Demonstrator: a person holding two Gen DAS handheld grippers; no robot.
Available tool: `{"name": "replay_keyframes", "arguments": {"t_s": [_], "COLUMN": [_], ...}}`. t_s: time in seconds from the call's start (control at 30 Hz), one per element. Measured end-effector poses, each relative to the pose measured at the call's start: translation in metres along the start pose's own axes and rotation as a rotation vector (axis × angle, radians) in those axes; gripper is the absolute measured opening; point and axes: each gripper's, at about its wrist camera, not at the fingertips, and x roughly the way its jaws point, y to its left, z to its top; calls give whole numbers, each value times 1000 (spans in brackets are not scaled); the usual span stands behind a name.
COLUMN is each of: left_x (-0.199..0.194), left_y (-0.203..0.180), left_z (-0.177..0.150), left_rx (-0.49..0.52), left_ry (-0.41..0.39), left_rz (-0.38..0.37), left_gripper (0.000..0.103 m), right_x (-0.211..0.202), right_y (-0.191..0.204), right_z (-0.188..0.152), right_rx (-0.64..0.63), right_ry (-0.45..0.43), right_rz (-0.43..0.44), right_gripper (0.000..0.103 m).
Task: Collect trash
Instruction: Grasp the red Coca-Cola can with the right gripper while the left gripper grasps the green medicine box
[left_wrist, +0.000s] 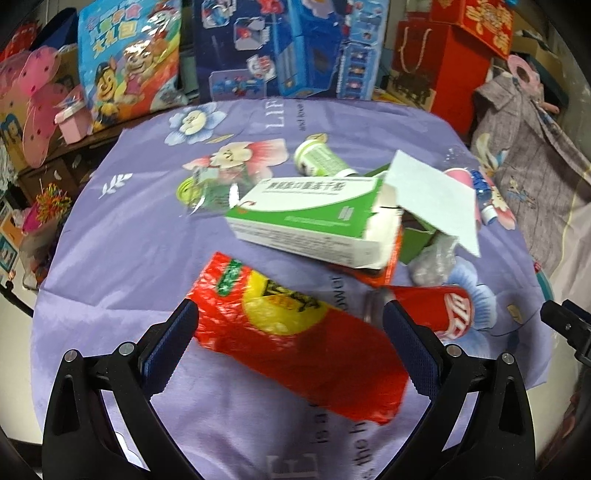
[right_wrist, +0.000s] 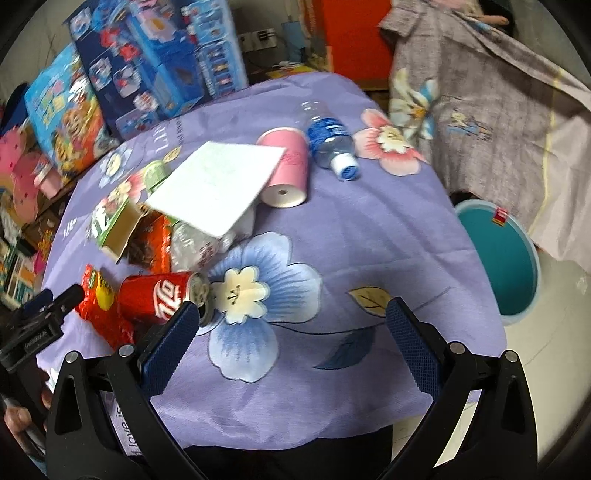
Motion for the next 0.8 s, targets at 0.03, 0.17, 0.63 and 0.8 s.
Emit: {"name": "replay_keyframes", "arguments": {"t_s": [0.03,0.17,0.63,0.8], "left_x": [2,9,22,32], "left_y": [5,25,76,85], "left_z": [0,2,6,7], "left_rx": [0,-24,-94,-119], "left_ry": [5,32,49,78], "left_rz": [7,6,0,-19], "left_gripper": [100,100,100,100], "right_x": [2,15,59,83], "right_y": [7,41,144,155], "right_z": [0,5,3,5], "right_rx": [-31,-193,-821,-927], "right_ry": [7,57,209,311], "right_rz": [10,69,120,86], "right_gripper": [97,97,87,63]}}
